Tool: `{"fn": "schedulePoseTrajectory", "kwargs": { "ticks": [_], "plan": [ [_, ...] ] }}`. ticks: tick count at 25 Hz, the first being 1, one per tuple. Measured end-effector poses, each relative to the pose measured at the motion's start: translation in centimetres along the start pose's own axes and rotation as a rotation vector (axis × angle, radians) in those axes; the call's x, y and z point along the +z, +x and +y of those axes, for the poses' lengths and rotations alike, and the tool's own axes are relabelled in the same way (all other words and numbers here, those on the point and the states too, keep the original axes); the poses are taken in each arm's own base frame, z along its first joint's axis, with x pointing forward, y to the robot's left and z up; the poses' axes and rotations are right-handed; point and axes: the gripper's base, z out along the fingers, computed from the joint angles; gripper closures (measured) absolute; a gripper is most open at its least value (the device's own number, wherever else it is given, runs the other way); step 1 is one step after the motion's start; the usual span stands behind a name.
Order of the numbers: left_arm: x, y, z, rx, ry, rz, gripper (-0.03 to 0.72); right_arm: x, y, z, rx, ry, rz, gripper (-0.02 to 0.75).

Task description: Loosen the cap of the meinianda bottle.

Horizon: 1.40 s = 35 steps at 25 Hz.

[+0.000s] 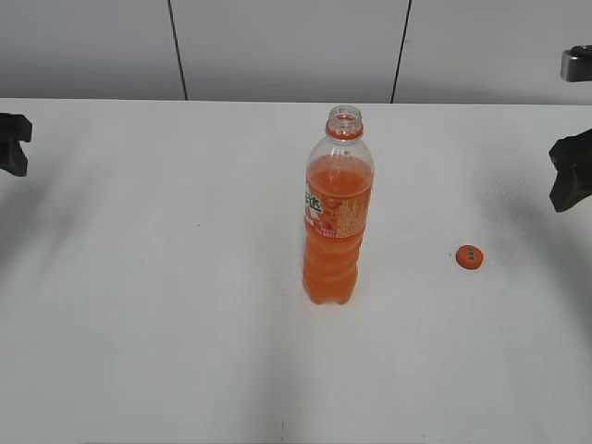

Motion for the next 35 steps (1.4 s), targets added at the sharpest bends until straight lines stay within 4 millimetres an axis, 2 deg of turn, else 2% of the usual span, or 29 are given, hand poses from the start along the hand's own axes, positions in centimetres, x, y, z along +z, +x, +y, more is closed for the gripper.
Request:
{"fn": "schedulePoseTrajectory", "kwargs": {
  "ticks": [5, 13, 21, 35],
  "plan": [
    [-2.1, -0.2, 0.1, 0.004, -0.001, -0.051, 0.156, -1.2, 0.3, 0.1, -0.002, 0.002, -0.015, 0.203],
    [-6.7, 0.5, 0.5, -0.003, -0.009, -0.064, 0.178, -7.0, 1.6, 0.4, -0.007, 0.020, -0.176, 0.203],
    [-12.6, 1.5, 0.9, -0.004, -0.002, -0.193, 0.204, -12.0, 4.3, 0.9, -0.012, 0.028, -0.265, 0.203],
    [-20.2, 4.9, 1.6, -0.023, 0.017, -0.346, 0.207, -18.1, 9.5, 1.7, -0.020, 0.041, -0.389, 0.203]
  ]
}}
